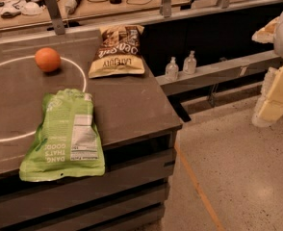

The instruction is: Move orange near green rice chip bag

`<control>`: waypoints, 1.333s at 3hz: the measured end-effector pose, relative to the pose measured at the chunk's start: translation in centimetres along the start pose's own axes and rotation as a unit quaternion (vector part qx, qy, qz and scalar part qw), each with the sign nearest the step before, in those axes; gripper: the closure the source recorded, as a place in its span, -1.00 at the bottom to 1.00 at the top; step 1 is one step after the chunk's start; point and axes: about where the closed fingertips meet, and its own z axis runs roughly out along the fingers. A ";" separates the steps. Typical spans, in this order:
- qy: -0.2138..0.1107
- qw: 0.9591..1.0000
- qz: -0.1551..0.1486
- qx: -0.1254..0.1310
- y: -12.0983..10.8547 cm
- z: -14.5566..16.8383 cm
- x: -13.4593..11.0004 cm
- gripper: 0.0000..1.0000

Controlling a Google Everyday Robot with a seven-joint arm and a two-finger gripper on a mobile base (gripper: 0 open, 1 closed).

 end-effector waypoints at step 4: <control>-0.093 0.991 -0.060 -0.074 -5.6 11.0 -11.9 -1.00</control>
Offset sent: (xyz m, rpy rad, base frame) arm 0.0656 0.0431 -0.0324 0.1039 0.0100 0.0821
